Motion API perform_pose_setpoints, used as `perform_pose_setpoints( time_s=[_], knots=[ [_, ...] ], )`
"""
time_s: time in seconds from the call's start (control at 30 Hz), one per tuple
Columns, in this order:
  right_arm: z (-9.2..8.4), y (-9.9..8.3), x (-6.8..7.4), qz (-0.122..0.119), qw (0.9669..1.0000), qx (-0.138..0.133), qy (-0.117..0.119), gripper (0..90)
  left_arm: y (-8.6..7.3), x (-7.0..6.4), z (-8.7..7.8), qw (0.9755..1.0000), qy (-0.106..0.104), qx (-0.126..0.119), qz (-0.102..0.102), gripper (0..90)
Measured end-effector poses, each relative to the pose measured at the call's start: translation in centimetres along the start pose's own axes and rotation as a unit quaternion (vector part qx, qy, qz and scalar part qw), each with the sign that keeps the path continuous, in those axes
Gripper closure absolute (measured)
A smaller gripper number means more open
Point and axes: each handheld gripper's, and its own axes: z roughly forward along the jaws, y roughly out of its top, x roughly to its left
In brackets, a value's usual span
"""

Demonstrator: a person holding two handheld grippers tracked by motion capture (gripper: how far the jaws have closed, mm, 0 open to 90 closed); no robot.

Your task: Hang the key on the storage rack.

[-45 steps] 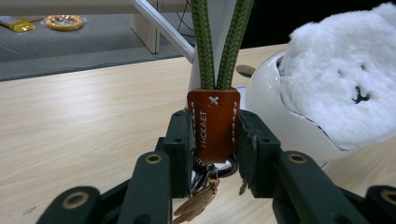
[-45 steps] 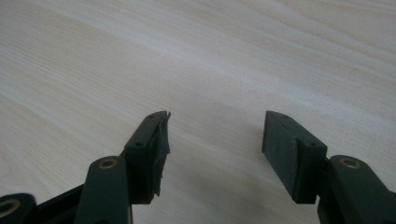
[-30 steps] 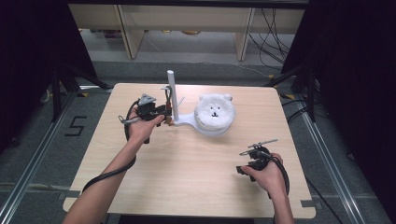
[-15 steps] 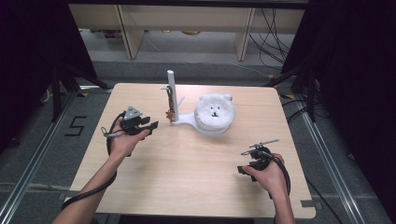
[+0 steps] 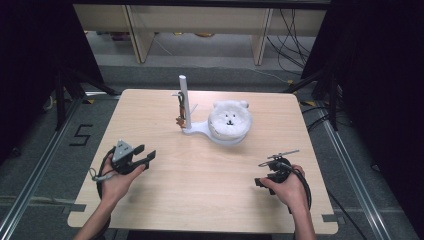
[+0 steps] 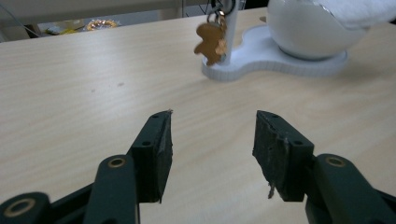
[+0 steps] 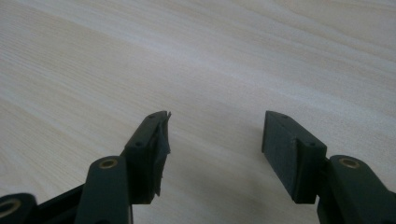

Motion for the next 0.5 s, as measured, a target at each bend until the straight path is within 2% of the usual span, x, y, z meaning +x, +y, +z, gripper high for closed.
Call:
perform_pose_setpoints(
  time_s=[0.03,0.07,0.1,0.2,0.23,0.3,0.33,0.37,0.4,0.43,0.5],
  knots=[
    [0.0,0.0,0.1,0.011,0.9999,-0.002,-0.002,42.2,-1.2,-0.1,-0.8,1.0000,0.007,-0.002,-0.003,46.5],
    [0.0,0.0,0.1,0.012,0.9999,-0.002,-0.002,42.2,-1.7,-0.1,-1.2,0.9999,0.011,-0.003,-0.007,46.3],
    [0.0,0.0,0.1,0.012,0.9999,-0.002,-0.002,42.2,-1.7,-0.1,-1.2,0.9999,0.011,-0.003,-0.007,46.1],
    [0.0,-0.1,0.0,0.002,1.0000,0.002,-0.001,42.3,-3.3,0.1,-2.5,0.9995,0.023,-0.012,-0.017,45.3],
    [0.1,-0.1,0.3,0.020,0.9998,0.006,0.004,42.3,-3.6,0.1,-2.8,0.9994,0.026,-0.014,-0.017,45.1],
    [0.2,-0.1,0.1,0.009,1.0000,0.001,0.000,42.3,-4.2,0.0,-3.3,0.9991,0.031,-0.023,-0.018,44.8],
    [0.3,-0.1,0.4,0.020,0.9998,0.000,-0.001,42.3,-4.4,-0.1,-3.6,0.9984,0.033,-0.037,-0.026,44.7],
    [0.4,-0.1,0.4,0.021,0.9998,-0.002,-0.003,42.3,-4.4,-0.1,-3.6,0.9984,0.033,-0.037,-0.026,44.5],
    [0.4,-0.1,0.4,0.021,0.9998,-0.002,-0.003,42.3,-4.4,-0.1,-4.0,0.9982,0.034,-0.041,-0.026,44.5],
    [0.3,0.0,0.3,0.007,1.0000,-0.001,-0.001,42.3,-4.5,-0.2,-4.3,0.9977,0.038,-0.048,-0.029,44.2],
    [0.3,0.0,0.5,0.015,0.9999,0.005,0.003,42.3,-4.6,-0.3,-4.4,0.9977,0.037,-0.053,-0.023,43.9]
  ],
)
